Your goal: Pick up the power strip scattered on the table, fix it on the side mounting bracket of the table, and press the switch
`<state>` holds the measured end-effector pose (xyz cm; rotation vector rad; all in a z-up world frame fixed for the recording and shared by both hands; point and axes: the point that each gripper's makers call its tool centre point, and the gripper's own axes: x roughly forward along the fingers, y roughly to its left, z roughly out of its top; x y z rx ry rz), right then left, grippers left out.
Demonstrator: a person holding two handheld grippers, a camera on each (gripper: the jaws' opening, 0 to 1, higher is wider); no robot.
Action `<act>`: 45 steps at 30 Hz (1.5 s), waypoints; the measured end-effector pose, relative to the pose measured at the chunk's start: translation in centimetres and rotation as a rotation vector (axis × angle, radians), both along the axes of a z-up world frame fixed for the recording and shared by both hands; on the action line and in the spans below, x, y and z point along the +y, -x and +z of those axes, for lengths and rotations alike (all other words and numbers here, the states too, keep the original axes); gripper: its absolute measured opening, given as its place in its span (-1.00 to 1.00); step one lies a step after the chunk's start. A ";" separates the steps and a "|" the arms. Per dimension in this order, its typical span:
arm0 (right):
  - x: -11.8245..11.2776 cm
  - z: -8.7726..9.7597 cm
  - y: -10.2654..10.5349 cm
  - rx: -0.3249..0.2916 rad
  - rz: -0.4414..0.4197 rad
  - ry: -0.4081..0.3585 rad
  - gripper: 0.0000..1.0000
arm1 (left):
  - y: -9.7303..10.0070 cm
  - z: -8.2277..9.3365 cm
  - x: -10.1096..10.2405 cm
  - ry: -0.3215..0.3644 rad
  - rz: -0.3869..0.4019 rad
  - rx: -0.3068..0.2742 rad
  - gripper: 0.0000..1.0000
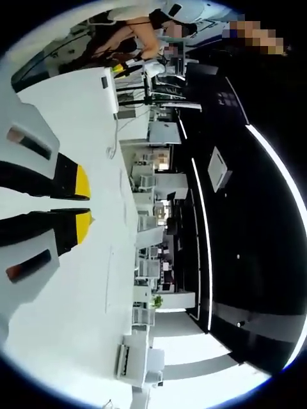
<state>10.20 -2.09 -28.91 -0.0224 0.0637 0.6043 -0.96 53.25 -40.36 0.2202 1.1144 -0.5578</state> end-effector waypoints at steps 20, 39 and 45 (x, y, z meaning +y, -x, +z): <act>2.6 1.1 -1.2 0.006 0.049 0.021 -1.00 | 0.1 0.0 -0.1 -0.021 -0.002 0.021 -0.20; 6.6 4.1 -3.1 0.150 0.146 -0.067 -1.00 | 0.1 0.0 -0.2 -0.030 -0.007 0.027 -0.21; 7.4 5.2 -4.4 0.177 0.155 -0.065 -1.00 | 0.1 0.0 -0.1 -0.028 -0.003 0.025 -0.21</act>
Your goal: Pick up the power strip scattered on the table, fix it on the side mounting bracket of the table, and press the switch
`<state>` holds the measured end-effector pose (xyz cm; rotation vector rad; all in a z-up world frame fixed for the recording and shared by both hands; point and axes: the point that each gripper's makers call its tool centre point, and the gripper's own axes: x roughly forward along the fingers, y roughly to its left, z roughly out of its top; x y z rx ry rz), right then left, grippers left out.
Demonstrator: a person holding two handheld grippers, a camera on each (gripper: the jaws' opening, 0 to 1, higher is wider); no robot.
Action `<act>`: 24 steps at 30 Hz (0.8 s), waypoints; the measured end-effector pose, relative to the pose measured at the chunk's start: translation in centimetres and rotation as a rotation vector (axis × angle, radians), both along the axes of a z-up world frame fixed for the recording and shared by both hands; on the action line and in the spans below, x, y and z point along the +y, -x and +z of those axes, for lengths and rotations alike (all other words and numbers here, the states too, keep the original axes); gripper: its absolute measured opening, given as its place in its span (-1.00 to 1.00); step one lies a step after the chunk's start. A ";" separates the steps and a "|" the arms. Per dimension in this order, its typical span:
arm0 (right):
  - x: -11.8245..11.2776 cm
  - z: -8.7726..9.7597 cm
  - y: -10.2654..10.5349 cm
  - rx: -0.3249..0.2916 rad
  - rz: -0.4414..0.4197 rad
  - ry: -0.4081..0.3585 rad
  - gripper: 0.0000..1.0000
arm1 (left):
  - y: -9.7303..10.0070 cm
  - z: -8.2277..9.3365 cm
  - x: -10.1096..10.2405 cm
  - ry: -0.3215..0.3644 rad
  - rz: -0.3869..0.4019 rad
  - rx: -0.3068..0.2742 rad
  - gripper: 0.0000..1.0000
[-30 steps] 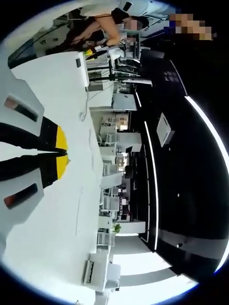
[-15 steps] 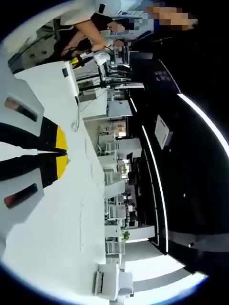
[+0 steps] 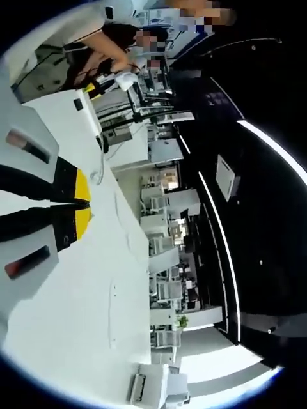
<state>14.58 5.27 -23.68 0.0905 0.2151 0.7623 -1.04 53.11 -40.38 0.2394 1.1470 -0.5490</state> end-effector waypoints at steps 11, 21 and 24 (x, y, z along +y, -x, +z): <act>3.3 0.9 -1.4 0.058 0.047 0.057 -1.00 | -0.1 0.0 0.0 -0.003 0.005 0.013 -0.20; 8.3 1.9 -1.8 0.066 0.153 0.080 -1.00 | -0.1 0.0 0.0 0.009 0.001 0.001 -0.20; 9.5 2.1 -1.7 0.064 0.180 0.097 -1.00 | -0.2 0.0 0.0 0.010 0.003 0.013 -0.20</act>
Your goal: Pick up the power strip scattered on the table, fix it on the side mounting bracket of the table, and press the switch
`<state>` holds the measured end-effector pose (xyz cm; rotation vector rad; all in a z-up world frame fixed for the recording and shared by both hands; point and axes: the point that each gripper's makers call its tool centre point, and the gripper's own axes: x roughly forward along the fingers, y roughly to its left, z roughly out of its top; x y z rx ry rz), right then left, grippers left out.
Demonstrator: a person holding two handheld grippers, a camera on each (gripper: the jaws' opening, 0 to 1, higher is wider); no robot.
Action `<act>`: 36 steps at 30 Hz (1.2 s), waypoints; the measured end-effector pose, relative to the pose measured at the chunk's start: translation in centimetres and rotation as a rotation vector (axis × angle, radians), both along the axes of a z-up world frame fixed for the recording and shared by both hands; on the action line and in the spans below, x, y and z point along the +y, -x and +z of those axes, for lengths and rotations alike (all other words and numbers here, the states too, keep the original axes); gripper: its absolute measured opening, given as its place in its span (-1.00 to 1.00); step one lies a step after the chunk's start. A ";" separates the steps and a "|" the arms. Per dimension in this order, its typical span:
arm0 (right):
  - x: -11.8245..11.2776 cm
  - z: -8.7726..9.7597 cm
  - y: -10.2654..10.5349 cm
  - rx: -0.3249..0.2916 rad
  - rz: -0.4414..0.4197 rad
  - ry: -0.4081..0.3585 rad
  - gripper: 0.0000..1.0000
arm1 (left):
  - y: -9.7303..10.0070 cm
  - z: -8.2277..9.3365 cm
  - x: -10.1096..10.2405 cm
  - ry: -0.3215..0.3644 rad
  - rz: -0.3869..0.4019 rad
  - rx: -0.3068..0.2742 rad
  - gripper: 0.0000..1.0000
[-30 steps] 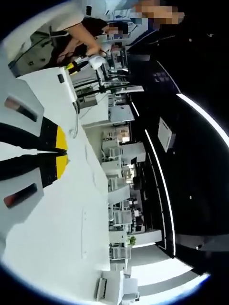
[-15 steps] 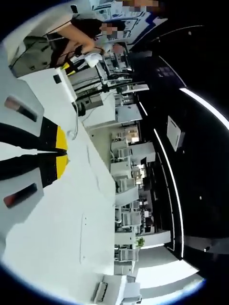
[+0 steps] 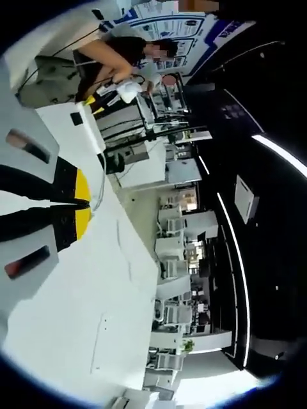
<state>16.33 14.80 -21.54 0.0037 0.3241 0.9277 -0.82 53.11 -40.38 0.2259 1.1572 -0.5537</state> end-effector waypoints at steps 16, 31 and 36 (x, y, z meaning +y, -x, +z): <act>7.2 2.9 0.2 -0.042 0.152 0.064 -1.00 | 0.0 -0.1 -0.1 -0.013 0.001 0.006 -0.20; 13.0 5.3 0.7 -0.071 0.268 0.114 -1.00 | 0.1 0.0 -0.2 -0.035 -0.001 0.028 -0.20; 15.1 5.8 1.1 -0.080 0.315 0.145 -1.00 | 0.3 0.1 -0.3 -0.030 0.002 0.025 -0.20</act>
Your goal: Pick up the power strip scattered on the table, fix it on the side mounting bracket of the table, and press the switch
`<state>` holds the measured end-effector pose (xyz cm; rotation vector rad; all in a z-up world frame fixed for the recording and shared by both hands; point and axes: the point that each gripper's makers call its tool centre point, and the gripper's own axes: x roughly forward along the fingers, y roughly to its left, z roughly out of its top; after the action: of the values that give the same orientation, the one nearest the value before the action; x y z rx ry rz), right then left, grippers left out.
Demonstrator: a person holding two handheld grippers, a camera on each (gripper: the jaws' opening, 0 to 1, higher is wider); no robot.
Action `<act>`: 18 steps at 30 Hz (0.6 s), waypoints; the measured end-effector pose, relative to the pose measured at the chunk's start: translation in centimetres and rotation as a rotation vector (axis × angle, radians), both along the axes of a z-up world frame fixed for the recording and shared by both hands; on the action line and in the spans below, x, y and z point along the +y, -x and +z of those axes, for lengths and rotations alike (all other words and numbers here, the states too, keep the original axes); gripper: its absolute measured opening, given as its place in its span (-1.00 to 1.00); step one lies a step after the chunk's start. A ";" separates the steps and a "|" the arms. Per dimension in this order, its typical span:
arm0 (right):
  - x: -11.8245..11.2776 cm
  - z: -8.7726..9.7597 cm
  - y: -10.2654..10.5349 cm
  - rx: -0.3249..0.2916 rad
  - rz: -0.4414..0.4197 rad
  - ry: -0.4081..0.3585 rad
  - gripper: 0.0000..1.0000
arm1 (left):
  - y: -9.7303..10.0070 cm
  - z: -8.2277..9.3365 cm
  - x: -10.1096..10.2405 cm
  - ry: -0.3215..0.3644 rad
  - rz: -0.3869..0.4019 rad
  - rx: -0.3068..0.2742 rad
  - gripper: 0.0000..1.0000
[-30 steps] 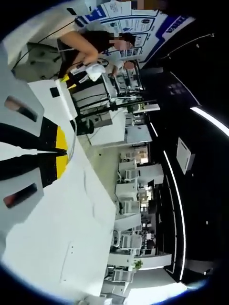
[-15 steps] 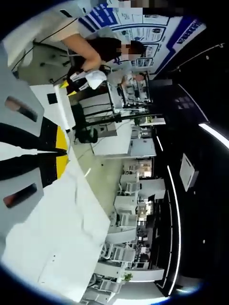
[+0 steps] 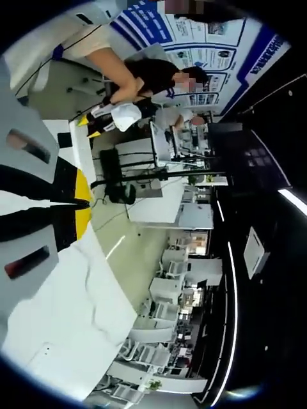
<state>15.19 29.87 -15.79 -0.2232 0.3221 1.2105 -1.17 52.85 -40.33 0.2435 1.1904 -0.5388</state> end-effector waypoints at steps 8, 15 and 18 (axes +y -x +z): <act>3.7 0.0 0.1 0.007 0.063 0.073 -1.00 | 0.5 0.1 -0.5 -0.008 -0.001 0.011 -0.20; 7.3 0.3 0.6 0.011 0.112 0.109 -1.00 | 0.2 0.1 -0.1 -0.016 -0.004 0.025 -0.20; 8.8 0.3 0.7 0.022 0.135 0.121 -1.00 | 0.3 0.2 -0.2 -0.019 -0.007 0.028 -0.20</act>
<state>14.50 38.62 -15.54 -0.3406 0.4055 1.3287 -1.47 52.65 -40.17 0.2572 1.2221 -0.5393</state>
